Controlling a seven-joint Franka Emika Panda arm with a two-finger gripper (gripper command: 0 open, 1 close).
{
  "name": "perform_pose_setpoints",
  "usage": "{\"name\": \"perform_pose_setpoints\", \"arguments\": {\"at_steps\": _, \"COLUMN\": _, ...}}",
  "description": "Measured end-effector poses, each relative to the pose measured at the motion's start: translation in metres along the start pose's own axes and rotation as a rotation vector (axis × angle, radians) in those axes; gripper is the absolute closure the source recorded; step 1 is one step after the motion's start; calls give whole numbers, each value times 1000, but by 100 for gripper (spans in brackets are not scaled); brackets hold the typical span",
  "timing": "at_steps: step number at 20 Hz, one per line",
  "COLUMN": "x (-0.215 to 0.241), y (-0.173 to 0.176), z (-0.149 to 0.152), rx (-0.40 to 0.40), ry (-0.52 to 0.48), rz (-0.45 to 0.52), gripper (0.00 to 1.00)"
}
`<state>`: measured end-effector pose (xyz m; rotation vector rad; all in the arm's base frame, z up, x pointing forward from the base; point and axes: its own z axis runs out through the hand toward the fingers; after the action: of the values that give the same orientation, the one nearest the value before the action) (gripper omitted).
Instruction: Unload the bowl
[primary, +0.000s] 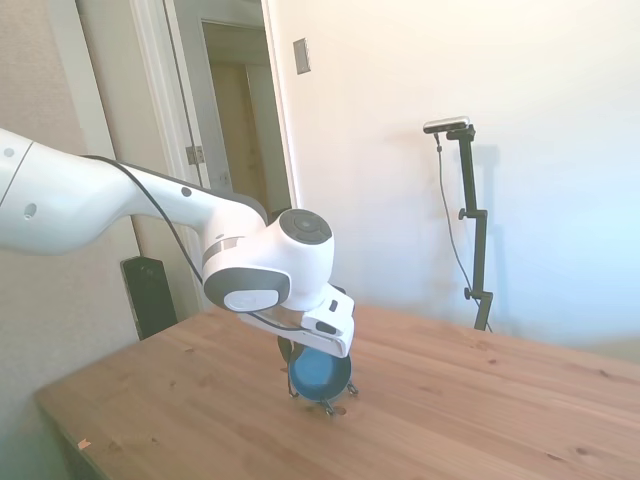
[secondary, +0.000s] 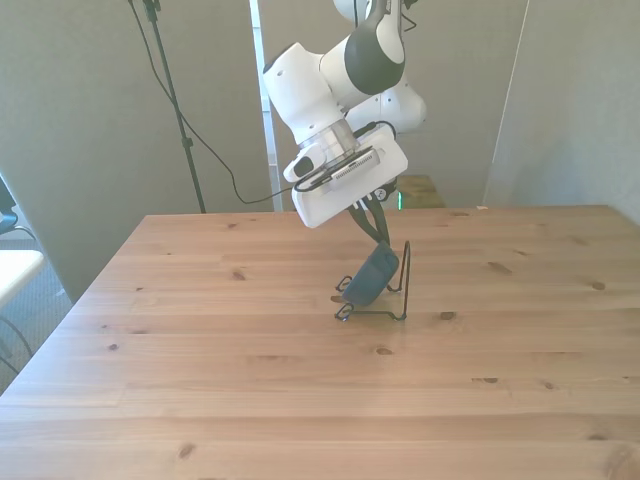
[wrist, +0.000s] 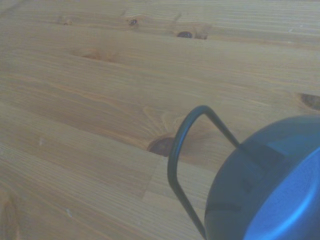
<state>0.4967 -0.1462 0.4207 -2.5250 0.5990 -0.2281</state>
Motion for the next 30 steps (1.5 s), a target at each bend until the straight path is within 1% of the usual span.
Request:
{"name": "perform_pose_setpoints", "arguments": {"at_steps": 9, "x": -27, "y": -22, "z": -35, "rx": 31, "ry": 47, "rz": -54, "gripper": 100}}
{"name": "perform_pose_setpoints", "arguments": {"at_steps": 14, "x": -63, "y": -44, "z": -33, "rx": -18, "ry": 35, "rz": -86, "gripper": 100}}
{"name": "perform_pose_setpoints", "arguments": {"at_steps": 19, "x": -120, "y": -74, "z": -15, "rx": -77, "ry": 34, "rz": -110, "gripper": 100}}
{"name": "perform_pose_setpoints", "arguments": {"at_steps": 22, "x": -148, "y": -83, "z": 3, "rx": -131, "ry": 34, "rz": -107, "gripper": 100}}
{"name": "perform_pose_setpoints", "arguments": {"at_steps": 26, "x": -171, "y": -80, "z": 28, "rx": -221, "ry": 25, "rz": -86, "gripper": 100}}
{"name": "perform_pose_setpoints", "arguments": {"at_steps": 30, "x": -178, "y": -69, "z": 44, "rx": -275, "ry": 13, "rz": -57, "gripper": 100}}
